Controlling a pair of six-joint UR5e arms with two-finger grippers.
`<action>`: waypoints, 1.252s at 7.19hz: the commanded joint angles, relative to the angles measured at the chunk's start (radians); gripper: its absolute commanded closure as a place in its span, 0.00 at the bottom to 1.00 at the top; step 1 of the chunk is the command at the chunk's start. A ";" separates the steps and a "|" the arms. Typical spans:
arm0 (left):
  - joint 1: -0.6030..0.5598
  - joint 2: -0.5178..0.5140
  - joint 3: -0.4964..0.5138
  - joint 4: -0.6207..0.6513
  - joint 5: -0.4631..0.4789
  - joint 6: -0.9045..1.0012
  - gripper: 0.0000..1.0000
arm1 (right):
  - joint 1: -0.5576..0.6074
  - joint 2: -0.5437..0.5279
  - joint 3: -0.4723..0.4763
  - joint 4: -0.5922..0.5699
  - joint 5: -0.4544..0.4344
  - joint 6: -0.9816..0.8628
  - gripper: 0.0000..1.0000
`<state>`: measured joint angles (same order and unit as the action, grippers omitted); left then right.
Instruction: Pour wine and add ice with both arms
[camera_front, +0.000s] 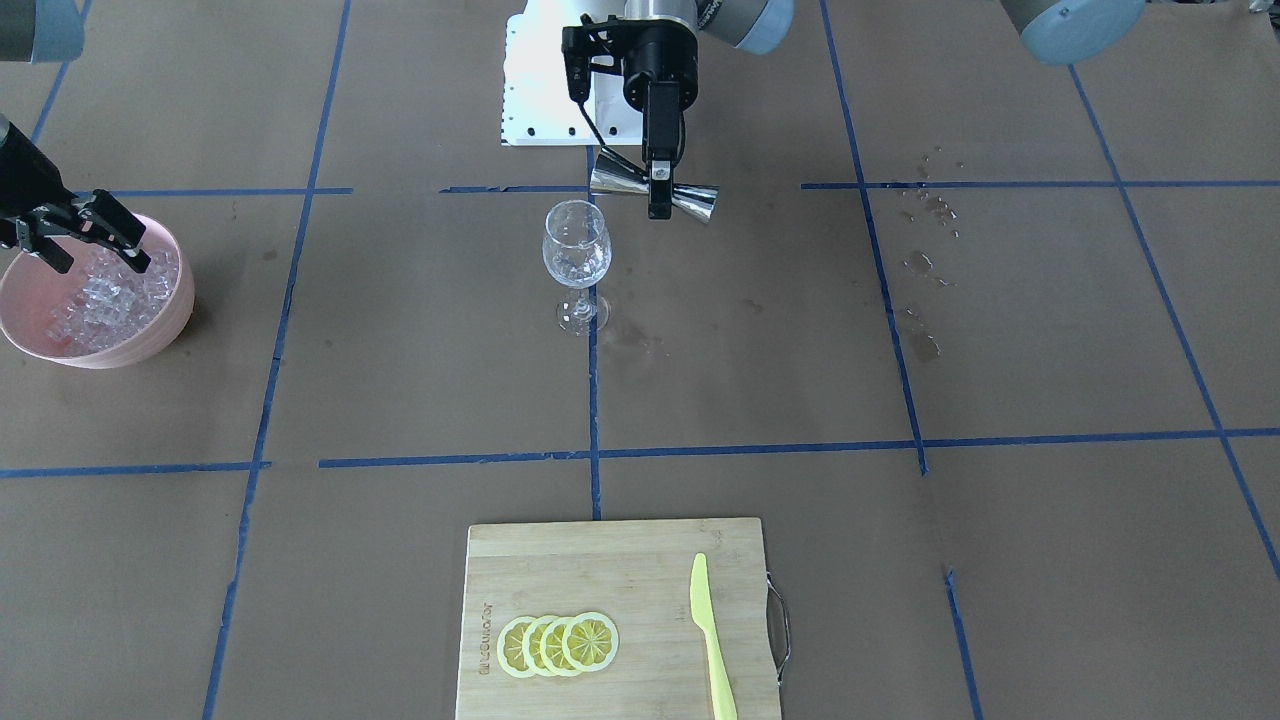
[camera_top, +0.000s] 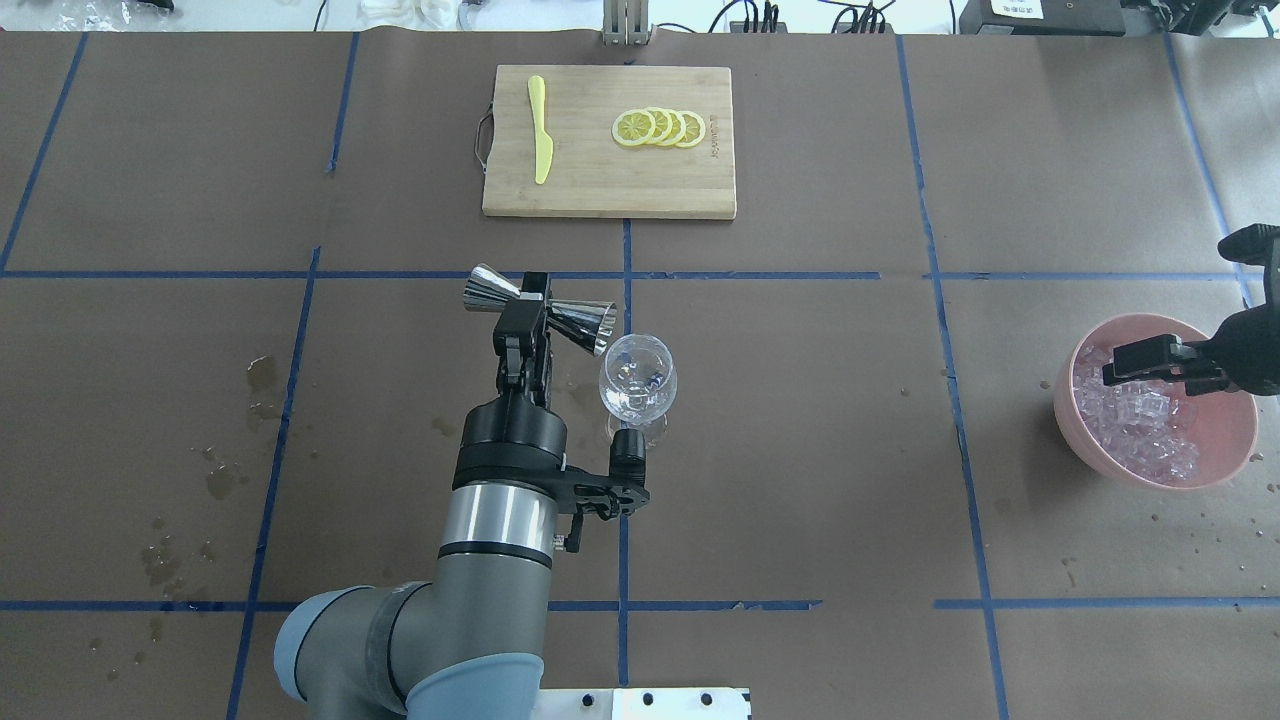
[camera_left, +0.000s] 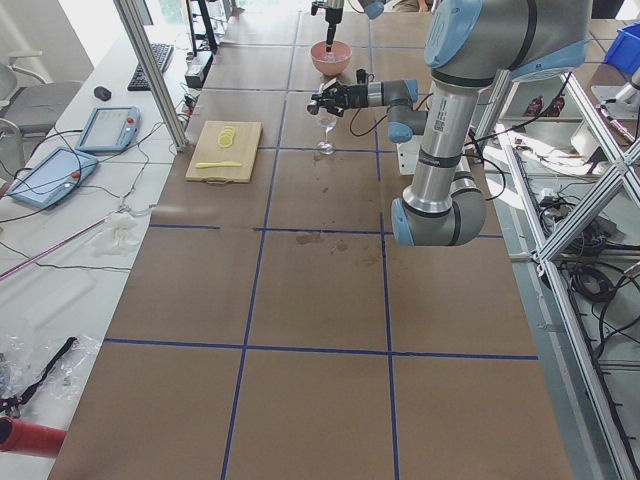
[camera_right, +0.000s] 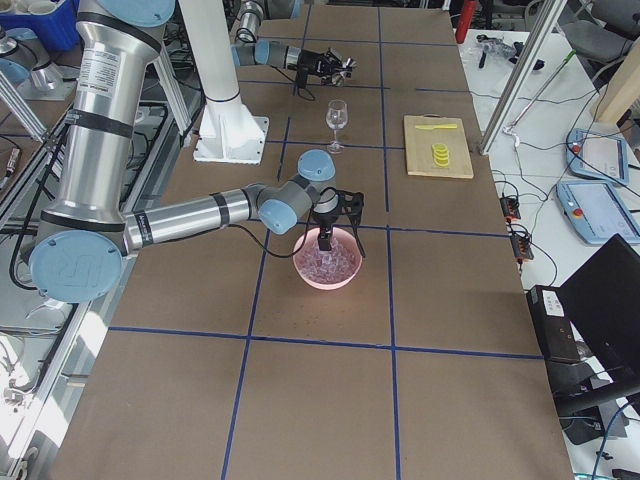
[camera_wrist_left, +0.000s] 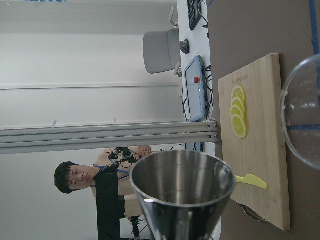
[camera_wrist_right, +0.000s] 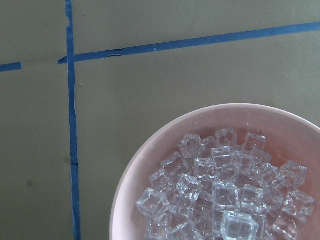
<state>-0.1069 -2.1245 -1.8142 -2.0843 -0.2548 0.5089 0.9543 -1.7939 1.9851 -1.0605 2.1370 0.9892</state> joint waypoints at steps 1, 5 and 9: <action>-0.010 0.034 0.000 -0.112 0.000 -0.029 1.00 | -0.002 0.002 -0.002 -0.001 -0.011 0.000 0.00; -0.040 0.164 -0.008 -0.360 0.000 -0.032 1.00 | -0.022 -0.001 -0.032 -0.001 -0.052 -0.004 0.00; -0.060 0.285 -0.005 -0.513 0.000 -0.032 1.00 | -0.038 -0.009 -0.063 -0.012 -0.052 -0.004 0.00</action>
<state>-0.1643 -1.8673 -1.8200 -2.5602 -0.2546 0.4771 0.9268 -1.8010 1.9278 -1.0650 2.0847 0.9843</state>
